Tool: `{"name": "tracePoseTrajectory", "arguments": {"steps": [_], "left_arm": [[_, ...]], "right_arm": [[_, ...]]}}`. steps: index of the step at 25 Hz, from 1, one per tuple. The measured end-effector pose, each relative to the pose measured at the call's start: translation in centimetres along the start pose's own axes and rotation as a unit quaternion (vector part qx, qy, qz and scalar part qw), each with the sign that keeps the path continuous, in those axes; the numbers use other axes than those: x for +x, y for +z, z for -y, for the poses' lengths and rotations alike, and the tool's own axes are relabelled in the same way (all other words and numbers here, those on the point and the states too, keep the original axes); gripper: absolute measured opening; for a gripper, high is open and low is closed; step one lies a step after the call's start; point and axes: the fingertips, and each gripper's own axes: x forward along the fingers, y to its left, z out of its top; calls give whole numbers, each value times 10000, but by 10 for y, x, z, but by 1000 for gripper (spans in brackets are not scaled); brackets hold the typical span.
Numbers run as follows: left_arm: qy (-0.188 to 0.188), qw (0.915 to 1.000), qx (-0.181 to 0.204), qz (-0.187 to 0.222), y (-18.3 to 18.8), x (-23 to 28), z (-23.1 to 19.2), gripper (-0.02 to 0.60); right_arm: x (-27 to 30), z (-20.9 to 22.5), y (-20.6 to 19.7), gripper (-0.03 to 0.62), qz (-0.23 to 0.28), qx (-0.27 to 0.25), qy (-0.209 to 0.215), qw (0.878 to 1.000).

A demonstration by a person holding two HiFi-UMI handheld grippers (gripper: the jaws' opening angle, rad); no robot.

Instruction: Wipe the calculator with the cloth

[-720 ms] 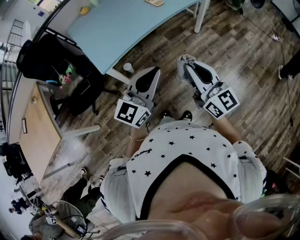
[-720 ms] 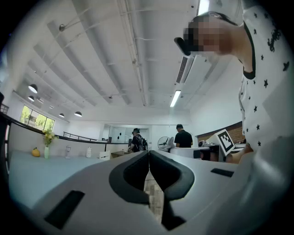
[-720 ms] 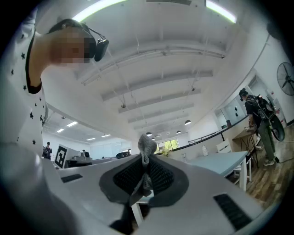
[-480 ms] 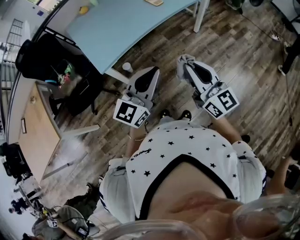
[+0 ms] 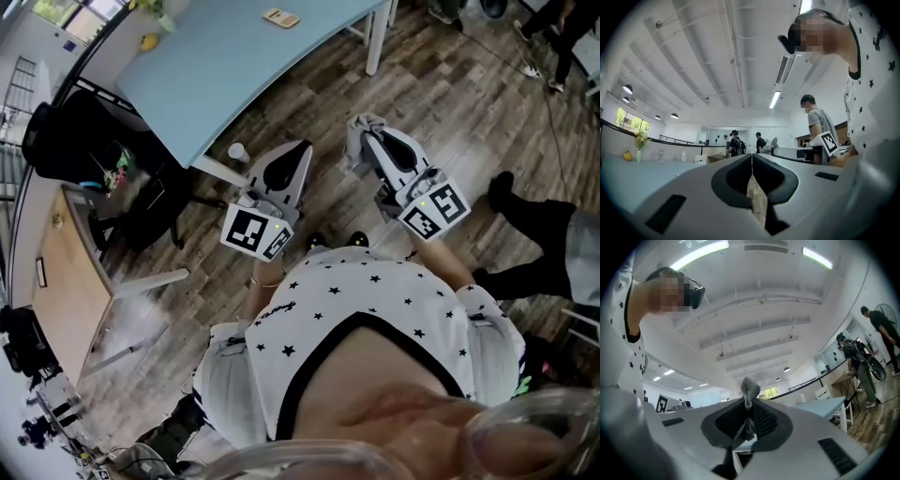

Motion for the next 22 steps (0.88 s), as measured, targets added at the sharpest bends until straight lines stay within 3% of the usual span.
{"name": "tracePoseTrajectory", "arguments": {"steps": [6, 12, 22], "left_arm": [[-59, 9999, -106, 63, 3, 27, 20, 29], [-111, 9996, 216, -167, -1, 40, 45, 29], [-74, 9993, -17, -378, -22, 66, 19, 29]], "right_arm": [[-28, 28, 16, 35, 164, 55, -150, 9997], [-44, 38, 18, 37, 204, 222, -29, 9995], [-36, 72, 0, 37, -106, 376, -239, 9989]]}}
